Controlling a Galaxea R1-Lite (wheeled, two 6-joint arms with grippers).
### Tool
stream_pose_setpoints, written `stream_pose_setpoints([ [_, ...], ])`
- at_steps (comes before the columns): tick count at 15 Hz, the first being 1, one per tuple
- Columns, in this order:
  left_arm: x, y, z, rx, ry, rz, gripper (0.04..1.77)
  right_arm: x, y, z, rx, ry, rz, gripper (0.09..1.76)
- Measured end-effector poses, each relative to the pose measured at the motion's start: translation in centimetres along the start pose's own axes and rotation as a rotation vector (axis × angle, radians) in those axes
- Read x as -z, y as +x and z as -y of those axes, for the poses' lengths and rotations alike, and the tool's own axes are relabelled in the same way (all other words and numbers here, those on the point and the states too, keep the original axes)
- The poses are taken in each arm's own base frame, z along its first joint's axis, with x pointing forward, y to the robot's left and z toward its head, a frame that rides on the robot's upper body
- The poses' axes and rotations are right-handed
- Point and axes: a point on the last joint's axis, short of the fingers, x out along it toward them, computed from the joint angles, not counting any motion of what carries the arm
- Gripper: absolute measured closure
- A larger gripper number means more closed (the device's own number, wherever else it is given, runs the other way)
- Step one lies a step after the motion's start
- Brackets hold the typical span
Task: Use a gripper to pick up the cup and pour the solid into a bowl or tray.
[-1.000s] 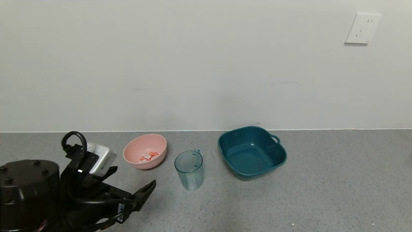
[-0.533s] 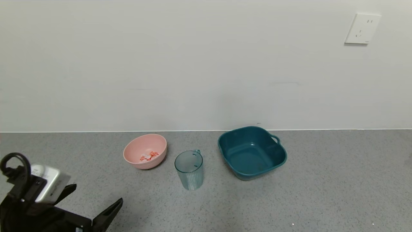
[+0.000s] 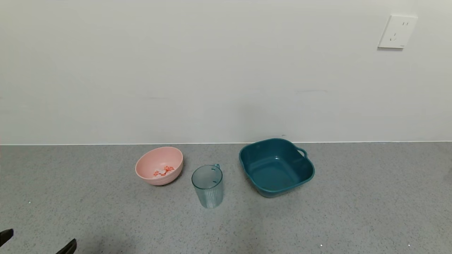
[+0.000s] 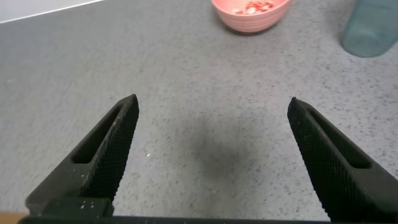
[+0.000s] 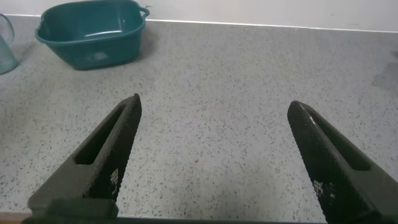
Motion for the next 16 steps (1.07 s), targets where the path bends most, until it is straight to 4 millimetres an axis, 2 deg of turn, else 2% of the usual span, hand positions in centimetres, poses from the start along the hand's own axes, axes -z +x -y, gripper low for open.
stream_pose_setpoints([
  [6, 3.0, -3.7, -1.7, -0.116, -0.043, 0.065, 0.09, 0.0, 0.0, 0.0, 0.0, 0.0, 0.0, 0.14],
  [10, 3.9, -4.6, -1.7, -0.19, -0.119, 0.161, 0.09, 0.0, 0.0, 0.0, 0.0, 0.0, 0.0, 0.14],
  [16, 6.4, -6.5, -0.9, -0.015, -0.114, 0.259, 0.09, 0.0, 0.0, 0.0, 0.0, 0.0, 0.0, 0.14],
])
